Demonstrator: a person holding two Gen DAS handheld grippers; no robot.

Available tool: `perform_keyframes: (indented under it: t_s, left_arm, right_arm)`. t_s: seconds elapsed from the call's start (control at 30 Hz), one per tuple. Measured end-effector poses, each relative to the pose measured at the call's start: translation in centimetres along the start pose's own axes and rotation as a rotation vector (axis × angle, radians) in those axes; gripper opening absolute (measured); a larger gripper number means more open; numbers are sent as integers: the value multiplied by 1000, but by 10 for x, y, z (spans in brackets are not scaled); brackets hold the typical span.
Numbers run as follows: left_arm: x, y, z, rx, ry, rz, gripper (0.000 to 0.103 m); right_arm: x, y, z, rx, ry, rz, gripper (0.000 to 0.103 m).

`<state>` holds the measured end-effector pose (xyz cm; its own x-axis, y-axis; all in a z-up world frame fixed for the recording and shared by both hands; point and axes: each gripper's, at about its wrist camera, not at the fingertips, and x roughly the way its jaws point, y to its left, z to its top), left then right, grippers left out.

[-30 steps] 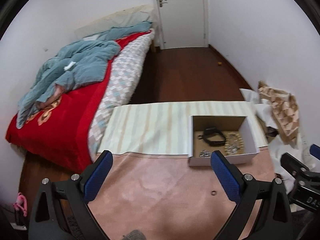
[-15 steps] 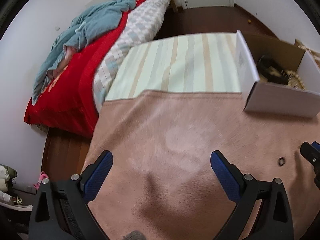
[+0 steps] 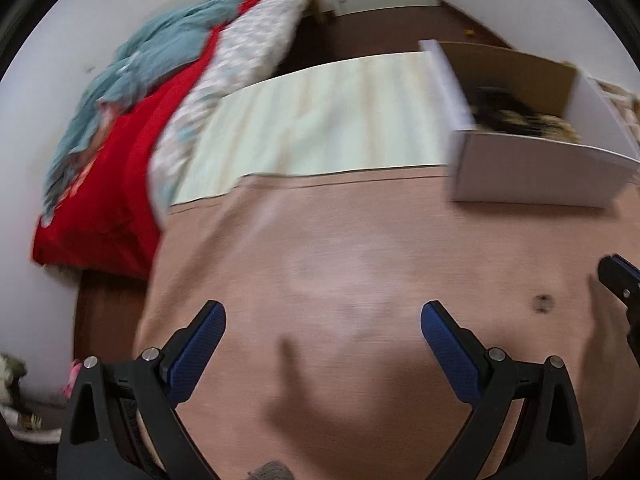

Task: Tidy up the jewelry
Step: 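Grasp the tiny gold earring with the right tool while the left tool grasps another black ring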

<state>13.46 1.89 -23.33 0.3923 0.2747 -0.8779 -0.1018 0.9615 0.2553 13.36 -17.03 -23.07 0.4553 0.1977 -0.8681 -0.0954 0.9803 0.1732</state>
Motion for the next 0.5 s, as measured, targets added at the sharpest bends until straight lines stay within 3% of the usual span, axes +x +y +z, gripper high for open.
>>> perform_keyframes:
  t_s: [0.2, 0.4, 0.47, 0.5]
  left_arm:
    - [-10, -53, 2, 60, 21, -167, 100]
    - [-7, -86, 2, 109, 42, -207, 97]
    - [-5, -92, 2, 124, 47, -218, 84]
    - [-4, -94, 3, 131, 54, -225, 70]
  right_arm:
    - [-27, -30, -2, 63, -26, -38, 9]
    - [-36, -56, -9, 118, -29, -67, 9]
    - [-37, -60, -11, 128, -31, -72, 9]
    - [-38, -62, -11, 131, -31, -72, 9]
